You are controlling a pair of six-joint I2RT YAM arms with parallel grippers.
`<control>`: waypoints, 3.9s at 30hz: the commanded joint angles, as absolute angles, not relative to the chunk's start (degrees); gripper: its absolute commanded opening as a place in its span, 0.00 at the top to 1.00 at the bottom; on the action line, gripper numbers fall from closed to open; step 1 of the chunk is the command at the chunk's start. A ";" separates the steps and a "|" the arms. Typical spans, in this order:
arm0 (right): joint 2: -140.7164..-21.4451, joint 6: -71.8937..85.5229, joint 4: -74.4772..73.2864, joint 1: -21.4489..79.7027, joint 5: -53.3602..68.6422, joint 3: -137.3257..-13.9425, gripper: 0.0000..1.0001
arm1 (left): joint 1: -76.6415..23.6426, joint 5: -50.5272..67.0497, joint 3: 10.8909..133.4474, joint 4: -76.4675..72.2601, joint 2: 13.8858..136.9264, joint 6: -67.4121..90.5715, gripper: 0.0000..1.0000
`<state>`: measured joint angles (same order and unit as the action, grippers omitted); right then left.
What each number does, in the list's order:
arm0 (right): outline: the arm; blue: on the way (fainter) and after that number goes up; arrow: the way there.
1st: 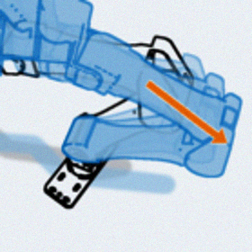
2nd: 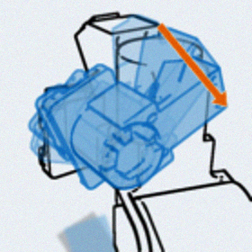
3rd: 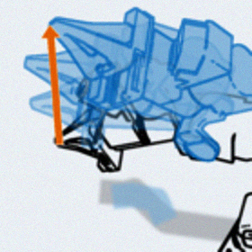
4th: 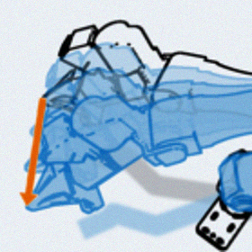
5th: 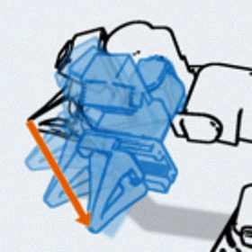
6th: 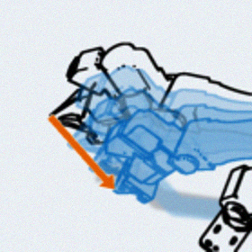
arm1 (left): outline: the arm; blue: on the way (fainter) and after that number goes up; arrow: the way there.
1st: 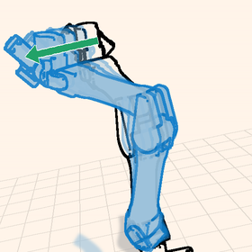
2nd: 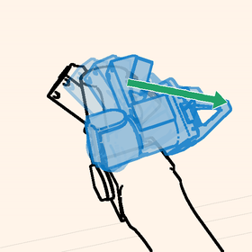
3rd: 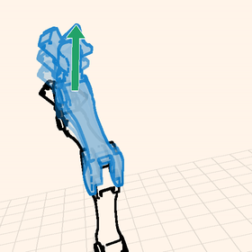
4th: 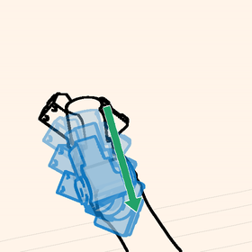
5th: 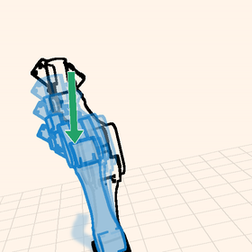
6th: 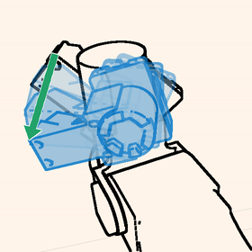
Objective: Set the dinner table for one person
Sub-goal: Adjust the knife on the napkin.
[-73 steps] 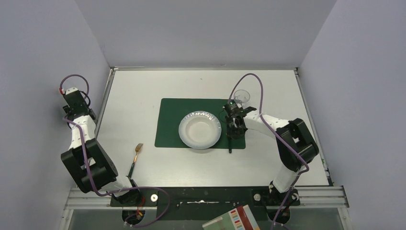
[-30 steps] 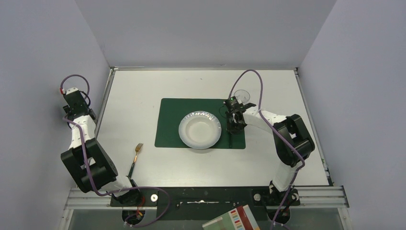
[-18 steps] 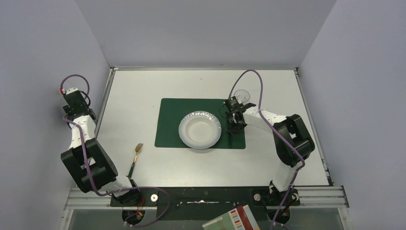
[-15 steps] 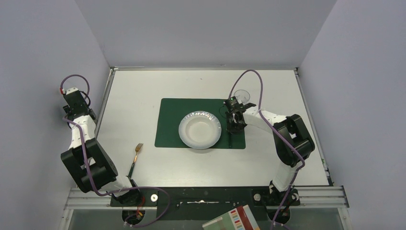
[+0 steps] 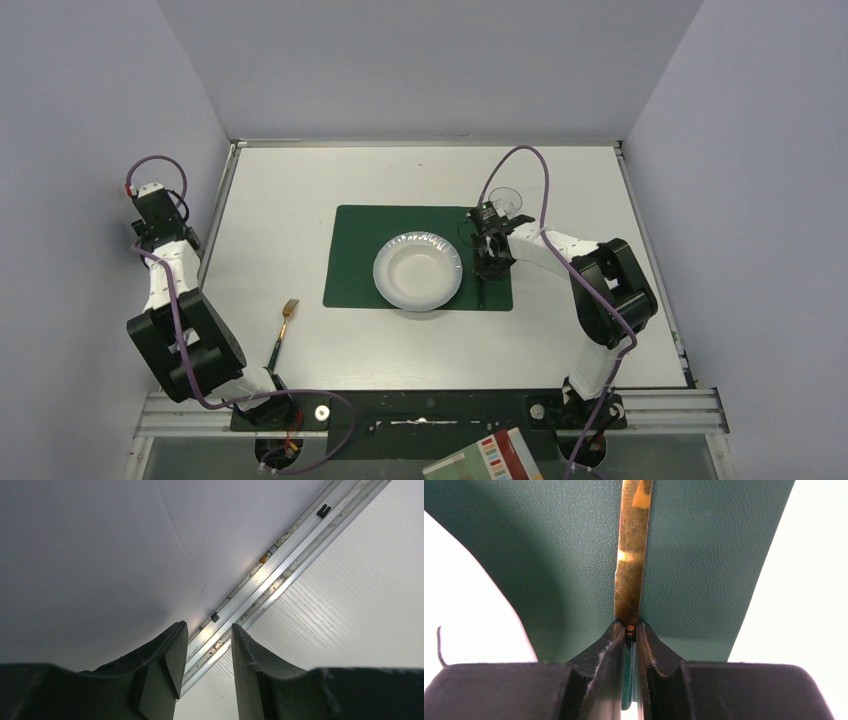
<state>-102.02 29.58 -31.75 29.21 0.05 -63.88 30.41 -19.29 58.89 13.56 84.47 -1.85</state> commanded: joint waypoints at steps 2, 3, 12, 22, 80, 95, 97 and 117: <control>-100.47 29.98 -31.64 28.89 0.30 -65.89 0.91 | 30.17 -19.40 61.26 12.15 84.25 -2.11 0.63; -100.38 29.97 -31.68 28.85 0.35 -66.10 0.90 | 30.16 -19.38 61.26 12.14 84.28 -2.11 0.63; -100.52 29.60 -32.62 28.83 0.88 -67.50 0.78 | 30.17 -19.47 61.17 11.99 84.37 -2.10 0.63; -100.63 29.31 -32.93 28.75 2.25 -67.08 0.80 | 30.18 -19.56 61.17 12.12 84.20 -2.19 0.63; -105.97 23.87 -38.13 27.32 7.66 -69.33 0.96 | 30.32 -21.02 61.17 12.13 83.85 -2.46 0.63; -106.12 21.87 -37.62 27.05 8.70 -70.62 0.98 | 30.32 -21.37 61.04 12.04 83.85 -2.61 0.63; -104.98 21.99 -36.96 26.99 8.83 -70.01 0.94 | 30.42 -21.32 61.00 11.96 83.85 -2.63 0.63; -104.05 22.00 -39.54 26.99 7.63 -72.45 0.87 | 30.35 -21.22 61.08 11.87 84.11 -2.64 0.63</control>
